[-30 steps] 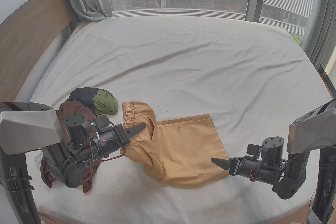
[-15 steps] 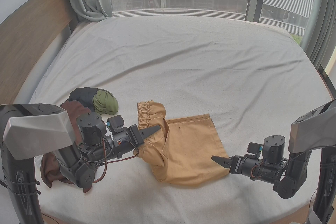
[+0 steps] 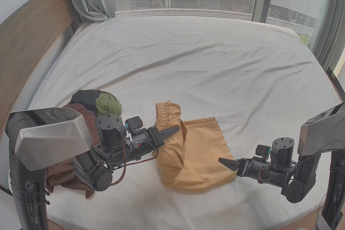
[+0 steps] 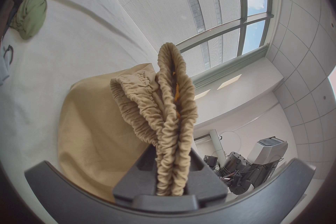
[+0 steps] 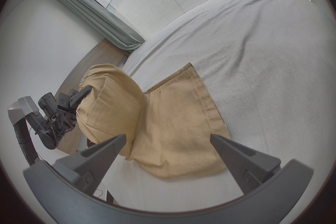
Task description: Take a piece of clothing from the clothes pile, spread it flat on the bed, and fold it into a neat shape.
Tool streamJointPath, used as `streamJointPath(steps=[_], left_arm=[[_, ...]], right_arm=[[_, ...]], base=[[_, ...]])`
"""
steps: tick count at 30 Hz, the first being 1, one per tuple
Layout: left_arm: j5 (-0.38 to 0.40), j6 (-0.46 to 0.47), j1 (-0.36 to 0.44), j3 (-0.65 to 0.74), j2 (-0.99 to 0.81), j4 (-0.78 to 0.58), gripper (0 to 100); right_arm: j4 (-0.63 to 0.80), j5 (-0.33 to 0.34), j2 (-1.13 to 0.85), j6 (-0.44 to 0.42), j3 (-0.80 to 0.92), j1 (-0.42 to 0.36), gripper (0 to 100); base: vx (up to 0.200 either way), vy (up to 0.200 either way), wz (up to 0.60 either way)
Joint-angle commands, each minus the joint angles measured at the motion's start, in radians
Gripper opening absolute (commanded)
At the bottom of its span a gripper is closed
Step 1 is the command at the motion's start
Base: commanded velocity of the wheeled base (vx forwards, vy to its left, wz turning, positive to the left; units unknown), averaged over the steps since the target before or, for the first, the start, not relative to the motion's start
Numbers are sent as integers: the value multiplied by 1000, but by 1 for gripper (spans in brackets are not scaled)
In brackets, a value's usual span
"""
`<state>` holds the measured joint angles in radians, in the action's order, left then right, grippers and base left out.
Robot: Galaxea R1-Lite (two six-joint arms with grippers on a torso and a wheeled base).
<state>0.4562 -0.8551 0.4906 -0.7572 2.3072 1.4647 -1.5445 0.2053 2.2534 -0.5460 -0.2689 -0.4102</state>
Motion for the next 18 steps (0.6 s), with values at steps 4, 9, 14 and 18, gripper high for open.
streamJointPath(steps=[4, 9, 14, 18], left_arm=[[-8, -27, 51, -90, 50, -50, 0], [-10, -28, 65, -146, 89, -87, 0], [-11, -28, 80, -182, 118, -109, 0], [-19, -28, 106, -217, 144, -129, 0]], right_arm=[[-2, 0, -3, 0, -6, 4, 100], [0, 0, -14, 0, -6, 4, 100], [0, 0, -18, -2, -9, 8, 100], [-2, 0, -20, -6, -13, 16, 100]], base=[[0, 0, 0], [0, 0, 0], [0, 0, 0], [0, 0, 0]])
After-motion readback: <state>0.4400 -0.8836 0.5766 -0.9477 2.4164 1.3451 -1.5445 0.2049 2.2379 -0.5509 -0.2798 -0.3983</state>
